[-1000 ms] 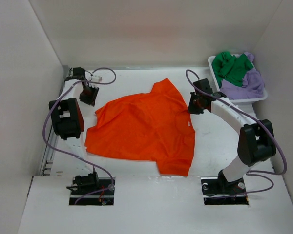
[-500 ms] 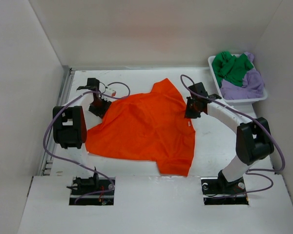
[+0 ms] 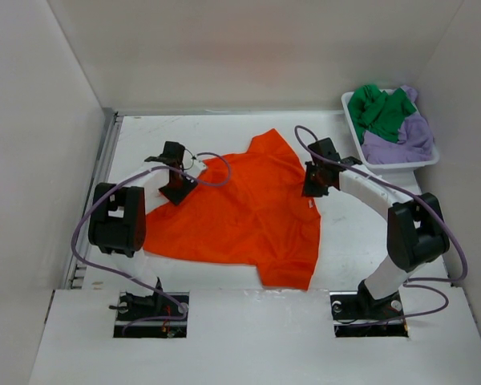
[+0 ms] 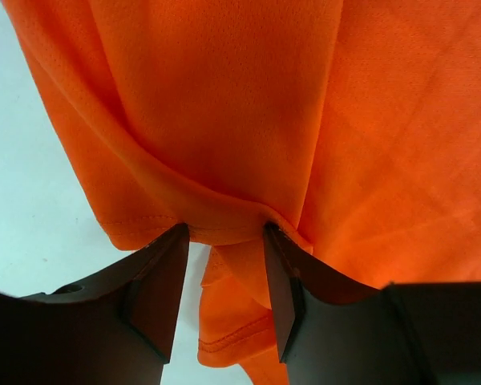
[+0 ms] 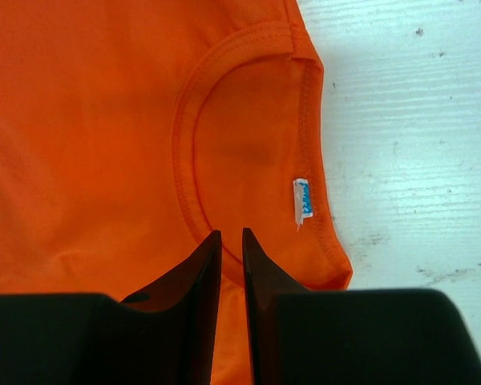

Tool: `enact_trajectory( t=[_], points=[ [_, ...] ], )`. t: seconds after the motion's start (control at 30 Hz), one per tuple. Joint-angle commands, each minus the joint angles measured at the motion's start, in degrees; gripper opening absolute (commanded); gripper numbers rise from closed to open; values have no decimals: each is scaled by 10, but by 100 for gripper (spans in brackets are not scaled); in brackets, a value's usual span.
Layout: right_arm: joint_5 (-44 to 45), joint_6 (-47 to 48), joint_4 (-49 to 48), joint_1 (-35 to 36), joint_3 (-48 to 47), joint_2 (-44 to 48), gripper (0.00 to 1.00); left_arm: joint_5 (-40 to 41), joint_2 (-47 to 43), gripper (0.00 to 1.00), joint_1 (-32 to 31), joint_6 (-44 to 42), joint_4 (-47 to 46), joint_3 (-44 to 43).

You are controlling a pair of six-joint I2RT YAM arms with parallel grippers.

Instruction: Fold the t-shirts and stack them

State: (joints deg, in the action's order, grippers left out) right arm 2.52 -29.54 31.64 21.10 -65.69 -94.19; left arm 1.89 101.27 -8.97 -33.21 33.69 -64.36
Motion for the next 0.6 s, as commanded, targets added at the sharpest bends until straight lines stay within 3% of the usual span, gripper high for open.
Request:
enact_trajectory(
  t=[0.0, 0.33, 0.57],
  points=[
    [-2, 2, -23, 5, 9, 16, 21, 18, 10, 41, -6, -7, -43, 0],
    [-4, -7, -41, 5, 43, 28, 21, 51, -17, 41, -4, 1, -72, -34],
    [-3, -10, -50, 6, 53, 24, 21, 13, -12, 37, 53, 39, -56, -92]
  ],
)
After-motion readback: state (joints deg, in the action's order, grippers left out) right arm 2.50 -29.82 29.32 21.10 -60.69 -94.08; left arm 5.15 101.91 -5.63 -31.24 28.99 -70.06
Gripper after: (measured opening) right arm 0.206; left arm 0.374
